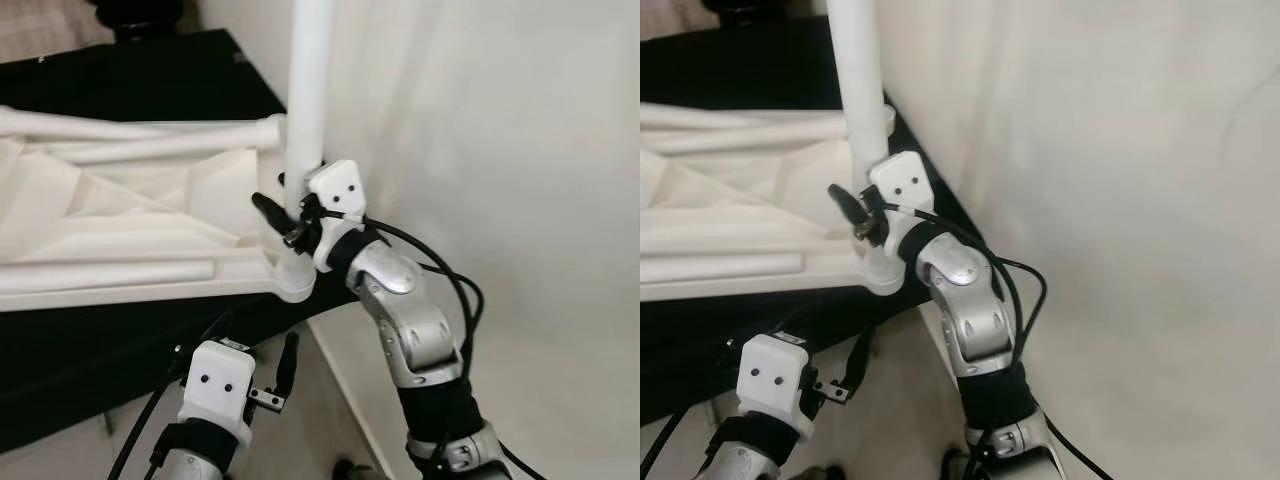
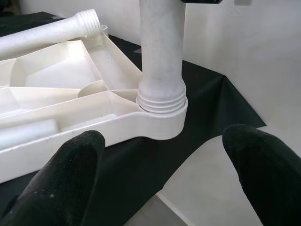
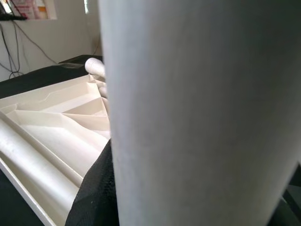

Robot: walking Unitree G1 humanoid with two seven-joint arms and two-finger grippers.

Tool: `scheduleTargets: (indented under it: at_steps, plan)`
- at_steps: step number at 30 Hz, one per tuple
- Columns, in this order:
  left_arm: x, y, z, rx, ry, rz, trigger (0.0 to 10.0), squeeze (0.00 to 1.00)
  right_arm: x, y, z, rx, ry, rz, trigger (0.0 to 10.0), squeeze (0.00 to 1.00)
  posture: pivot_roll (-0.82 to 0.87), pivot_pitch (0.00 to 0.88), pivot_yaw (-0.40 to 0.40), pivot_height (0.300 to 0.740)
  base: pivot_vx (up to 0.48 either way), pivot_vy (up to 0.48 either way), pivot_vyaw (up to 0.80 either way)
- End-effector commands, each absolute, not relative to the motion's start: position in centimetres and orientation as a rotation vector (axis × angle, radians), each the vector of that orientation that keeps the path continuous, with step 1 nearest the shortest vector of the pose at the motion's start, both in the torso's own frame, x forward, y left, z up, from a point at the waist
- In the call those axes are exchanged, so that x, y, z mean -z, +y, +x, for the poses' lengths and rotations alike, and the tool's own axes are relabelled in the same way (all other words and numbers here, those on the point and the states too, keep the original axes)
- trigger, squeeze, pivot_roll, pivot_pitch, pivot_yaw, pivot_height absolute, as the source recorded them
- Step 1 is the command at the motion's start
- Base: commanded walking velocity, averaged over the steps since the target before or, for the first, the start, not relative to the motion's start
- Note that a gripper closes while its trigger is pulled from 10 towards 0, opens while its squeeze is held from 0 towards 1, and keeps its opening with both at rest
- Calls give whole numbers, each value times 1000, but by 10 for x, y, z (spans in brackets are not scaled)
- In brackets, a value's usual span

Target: Building children table

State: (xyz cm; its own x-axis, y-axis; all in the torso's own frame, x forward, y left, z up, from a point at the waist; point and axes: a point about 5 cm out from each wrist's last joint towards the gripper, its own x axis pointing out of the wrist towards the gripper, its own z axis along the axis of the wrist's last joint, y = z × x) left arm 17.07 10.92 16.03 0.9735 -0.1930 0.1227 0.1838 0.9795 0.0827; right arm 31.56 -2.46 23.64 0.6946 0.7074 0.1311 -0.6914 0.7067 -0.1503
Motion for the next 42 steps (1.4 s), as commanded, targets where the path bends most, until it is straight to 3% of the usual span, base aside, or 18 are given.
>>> scheduleTargets:
  at_steps: [1,3,4,6,7,10,13,14,25,26,27,28,38,40,41,42]
  plan:
    - [-155,109,170,187,-106,63,10000,0,-203,-4,313,-848,28,-75,10000,0,-46,245,-83,740,0,0,0]
    - [-155,109,169,185,-106,64,10000,0,-207,-4,311,-857,22,-59,10000,0,-44,245,-82,740,0,0,0]
    - [-155,109,169,185,-105,65,10000,0,-215,-1,310,-942,-5,-37,10000,1000,-39,245,-81,740,0,0,0]
    - [-155,109,169,187,-103,64,10000,0,-227,2,308,-1160,-40,-44,10000,1000,-36,248,-79,740,0,0,0]
    - [-155,109,169,187,-103,64,10000,0,-227,2,308,-1160,-40,-44,10000,1000,-36,248,-79,740,0,0,0]
    - [-155,108,167,190,-101,63,10000,0,-241,-7,315,-1408,-117,-156,10000,1000,-21,256,-78,740,0,0,0]
    - [-156,107,166,191,-100,63,10000,0,-246,-11,318,-1477,-143,-187,10000,1000,-20,259,-77,740,0,0,0]
    - [-156,107,165,192,-99,62,10000,0,-251,-14,323,-1539,-146,-207,10000,0,-12,267,-78,740,0,0,0]
    - [-157,106,159,194,-88,60,10000,0,-275,-27,340,-1777,-100,-192,10000,0,10,284,-83,740,0,0,0]
    - [-157,106,159,194,-87,61,10000,0,-278,-27,341,-1807,-83,-168,1804,0,11,289,-85,740,0,0,0]
    - [-157,106,159,194,-87,61,10000,0,-278,-27,341,-1807,-83,-168,1804,0,11,289,-85,740,0,0,0]
    - [-157,106,158,194,-85,60,10000,0,-279,-28,341,-1835,-72,-163,0,0,11,290,-85,740,0,0,0]
    - [-156,106,160,196,-82,58,10000,0,-278,-35,348,-1814,-101,-180,0,0,-2,284,-80,740,0,0,0]
    - [-156,106,160,196,-82,57,10000,0,-278,-42,359,-1592,-137,-177,0,0,-11,281,-83,740,0,0,0]
    - [-156,106,160,196,-82,57,10000,0,-278,-42,359,-1592,-137,-177,0,0,-11,281,-83,740,0,0,0]
    - [-156,106,161,195,-83,56,10000,0,-274,-46,363,-1422,-156,-139,0,0,-20,281,-87,740,0,0,0]
